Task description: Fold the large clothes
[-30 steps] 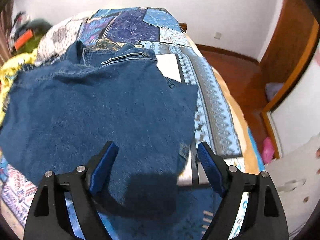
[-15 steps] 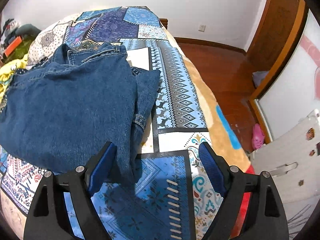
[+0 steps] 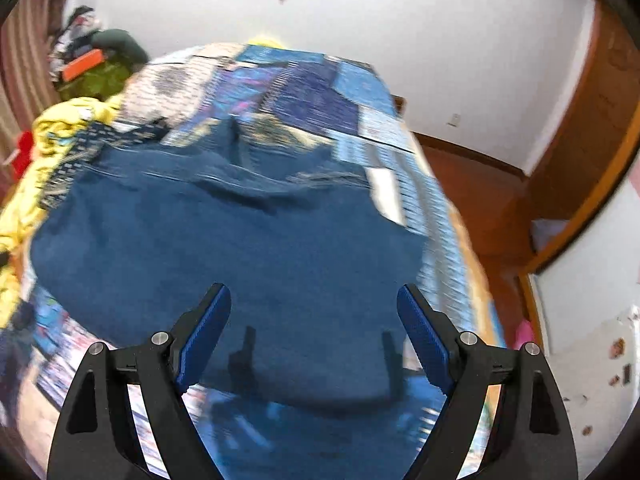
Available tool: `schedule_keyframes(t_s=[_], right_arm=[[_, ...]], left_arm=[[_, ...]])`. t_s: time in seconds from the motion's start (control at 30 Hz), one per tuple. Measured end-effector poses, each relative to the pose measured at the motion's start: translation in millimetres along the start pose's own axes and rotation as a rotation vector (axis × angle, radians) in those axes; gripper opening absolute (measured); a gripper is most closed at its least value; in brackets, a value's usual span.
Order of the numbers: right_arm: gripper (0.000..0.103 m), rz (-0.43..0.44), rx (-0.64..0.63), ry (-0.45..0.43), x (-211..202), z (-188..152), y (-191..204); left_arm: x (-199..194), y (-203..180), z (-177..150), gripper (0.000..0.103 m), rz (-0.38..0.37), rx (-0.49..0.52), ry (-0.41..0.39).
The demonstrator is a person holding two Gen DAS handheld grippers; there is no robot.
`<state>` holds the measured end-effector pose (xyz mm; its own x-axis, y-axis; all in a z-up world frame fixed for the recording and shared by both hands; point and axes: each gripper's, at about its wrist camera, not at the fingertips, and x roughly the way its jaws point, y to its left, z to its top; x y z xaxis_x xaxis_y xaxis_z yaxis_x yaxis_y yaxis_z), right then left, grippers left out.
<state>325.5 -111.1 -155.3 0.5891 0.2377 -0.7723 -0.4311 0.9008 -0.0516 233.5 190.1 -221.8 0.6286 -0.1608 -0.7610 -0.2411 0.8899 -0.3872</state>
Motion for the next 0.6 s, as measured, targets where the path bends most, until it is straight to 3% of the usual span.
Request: schedule_keyframes(t_s=[0.13,0.3,0.47,0.6], right_arm=[[0.083,0.045,-0.059,0.051,23.5,-1.2,31.3],[0.083,0.023,-0.106,0.104,50.7,-18.9,48.4],[0.087,0.085,-0.022,0.117,55.0,-23.2,32.5],[0.090,0.105,0.000,0.126,58.4,-23.2,30.0]], left_arm=[[18.3,4.1,-11.0,0.084,-0.031,-0.043,0.062],[43.7,24.4,-14.1,0.084,-0.183,-0.193,0.177],[59.4,44.9,-4.1,0.084,-0.281,-0.327,0.167],[74.2,54.9,6.6,0.084,-0.315,-0.398,0.131]])
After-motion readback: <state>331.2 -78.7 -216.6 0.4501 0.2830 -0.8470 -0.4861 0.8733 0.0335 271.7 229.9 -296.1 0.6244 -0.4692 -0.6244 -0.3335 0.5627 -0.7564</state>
